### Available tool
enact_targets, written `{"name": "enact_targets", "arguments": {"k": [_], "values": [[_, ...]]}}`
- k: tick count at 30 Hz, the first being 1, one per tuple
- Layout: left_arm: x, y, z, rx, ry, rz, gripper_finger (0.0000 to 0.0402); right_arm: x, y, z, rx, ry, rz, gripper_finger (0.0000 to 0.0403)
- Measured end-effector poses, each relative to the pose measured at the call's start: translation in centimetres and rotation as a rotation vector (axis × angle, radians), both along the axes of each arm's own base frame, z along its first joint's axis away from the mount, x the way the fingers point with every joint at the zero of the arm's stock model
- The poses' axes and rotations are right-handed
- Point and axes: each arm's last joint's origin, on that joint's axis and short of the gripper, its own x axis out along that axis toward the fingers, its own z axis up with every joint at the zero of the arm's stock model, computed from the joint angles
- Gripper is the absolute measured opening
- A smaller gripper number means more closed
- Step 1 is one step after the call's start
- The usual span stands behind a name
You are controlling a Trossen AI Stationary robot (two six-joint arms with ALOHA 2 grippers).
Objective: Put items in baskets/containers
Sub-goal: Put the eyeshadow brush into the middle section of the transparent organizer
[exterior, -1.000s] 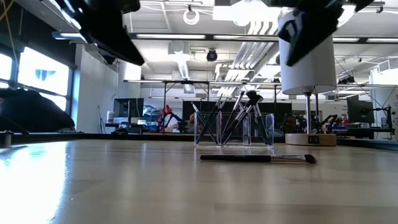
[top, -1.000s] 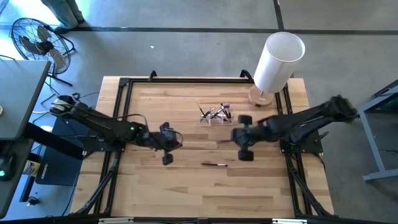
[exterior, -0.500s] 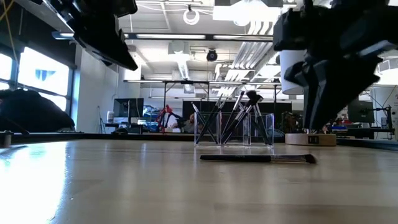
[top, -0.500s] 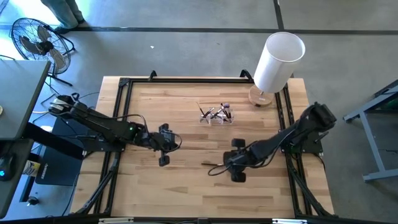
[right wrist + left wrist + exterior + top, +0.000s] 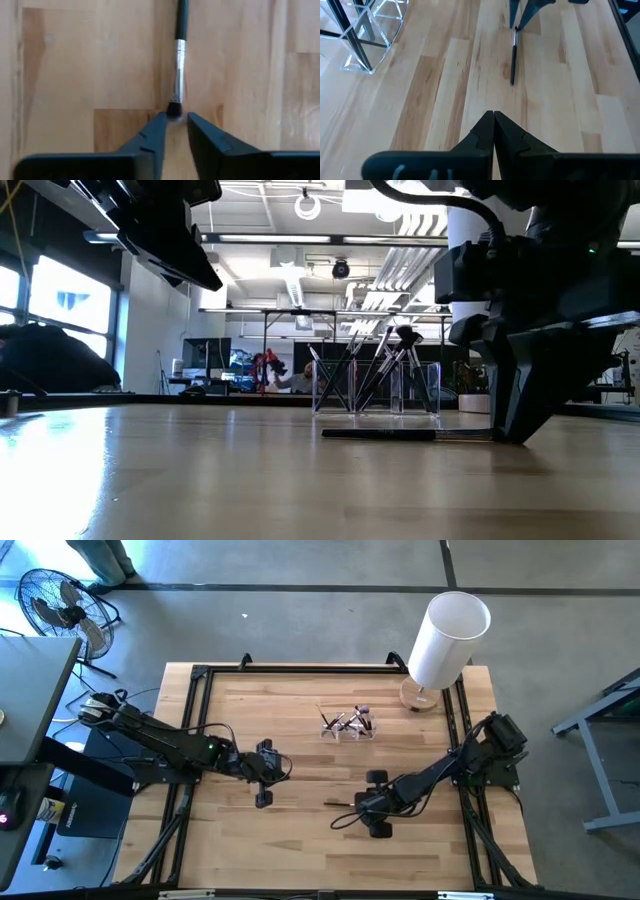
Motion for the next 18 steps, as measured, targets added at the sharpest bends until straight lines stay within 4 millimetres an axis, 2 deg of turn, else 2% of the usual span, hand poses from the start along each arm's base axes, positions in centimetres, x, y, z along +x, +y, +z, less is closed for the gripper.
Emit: {"name": "enact_targets", "arguments": {"k": [3, 8, 13, 18], "values": [[0.0, 0.0, 0.0, 0.000, -0.001, 0.000, 0.0000, 0.0, 0.1, 0.1, 0.022, 0.006, 0.019, 0.0021], [0.4, 0.3, 0.1, 0.039, -0.053, 0.126, 0.0014, -0.3, -0.3, 1.4, 0.026, -0.033, -0.032, 0.0005], [0.9, 0.4, 0.7, 0.065, -0.150, 0.203, 0.0084, -0.5, -2.0, 5.6, 0.095, -0.158, -0.125, 0.0002], [1.4, 0.2, 1.7, 0.157, -0.216, 0.120, 0.0168, -1.1, -4.1, 9.3, 0.134, -0.223, -0.179, 0.0001]]}}
